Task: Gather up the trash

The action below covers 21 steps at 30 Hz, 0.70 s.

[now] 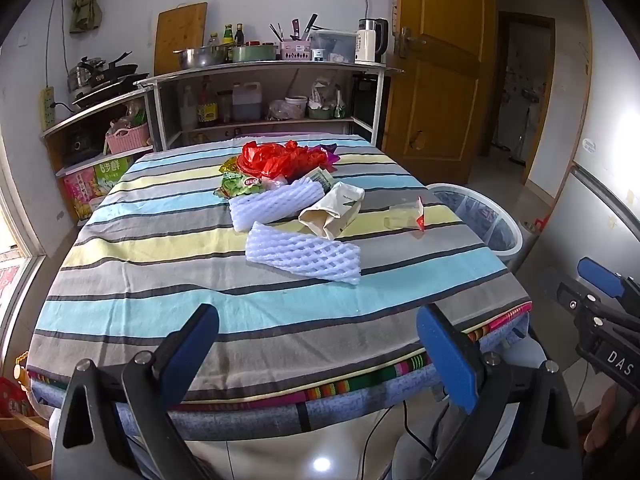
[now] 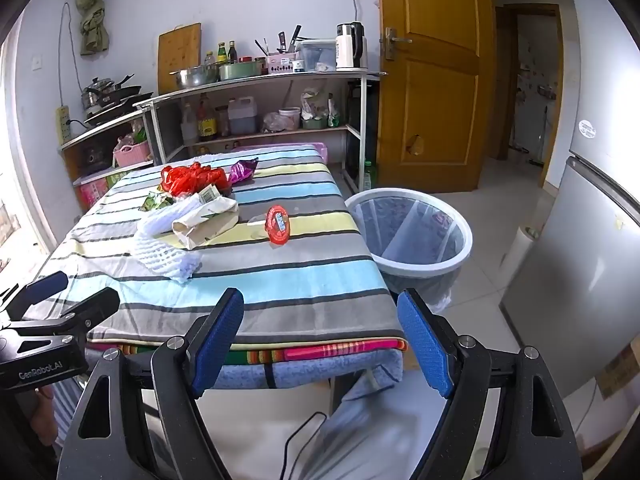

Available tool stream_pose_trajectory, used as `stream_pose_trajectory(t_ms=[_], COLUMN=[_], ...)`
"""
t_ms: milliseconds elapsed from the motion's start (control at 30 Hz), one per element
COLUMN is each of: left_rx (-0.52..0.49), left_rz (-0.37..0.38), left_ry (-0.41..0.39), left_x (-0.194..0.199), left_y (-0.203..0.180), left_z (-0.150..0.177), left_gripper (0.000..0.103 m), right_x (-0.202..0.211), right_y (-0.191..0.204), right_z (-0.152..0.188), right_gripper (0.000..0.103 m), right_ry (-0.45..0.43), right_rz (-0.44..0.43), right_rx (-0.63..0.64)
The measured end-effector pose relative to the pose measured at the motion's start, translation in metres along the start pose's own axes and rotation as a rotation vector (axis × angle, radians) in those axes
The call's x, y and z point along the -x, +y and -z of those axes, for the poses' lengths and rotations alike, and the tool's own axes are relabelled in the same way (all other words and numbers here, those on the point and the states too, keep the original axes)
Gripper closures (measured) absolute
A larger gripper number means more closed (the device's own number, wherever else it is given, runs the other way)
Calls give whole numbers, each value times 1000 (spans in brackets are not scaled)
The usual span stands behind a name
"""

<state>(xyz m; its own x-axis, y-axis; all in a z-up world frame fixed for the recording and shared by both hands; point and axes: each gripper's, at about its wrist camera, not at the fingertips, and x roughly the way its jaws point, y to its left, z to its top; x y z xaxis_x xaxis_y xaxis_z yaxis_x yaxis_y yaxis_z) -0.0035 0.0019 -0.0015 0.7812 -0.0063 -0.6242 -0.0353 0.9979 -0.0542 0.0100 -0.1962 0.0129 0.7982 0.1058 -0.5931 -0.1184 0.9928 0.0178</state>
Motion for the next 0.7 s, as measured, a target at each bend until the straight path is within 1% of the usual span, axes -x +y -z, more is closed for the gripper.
stream_pose_trajectory(t_ms=[533, 700], left_rx=[-1, -6], left_rz=[2, 14], left_ry=[-2, 5], left_x=[0, -1], left_y=[1, -7], left_z=[2, 0], left_gripper=[2, 2], right_x=[3, 5], right_y=[0, -1], right_z=[0, 1], right_gripper=[23, 23], right_ry=[1, -5], right_rz=[3, 9], right_rx=[1, -1])
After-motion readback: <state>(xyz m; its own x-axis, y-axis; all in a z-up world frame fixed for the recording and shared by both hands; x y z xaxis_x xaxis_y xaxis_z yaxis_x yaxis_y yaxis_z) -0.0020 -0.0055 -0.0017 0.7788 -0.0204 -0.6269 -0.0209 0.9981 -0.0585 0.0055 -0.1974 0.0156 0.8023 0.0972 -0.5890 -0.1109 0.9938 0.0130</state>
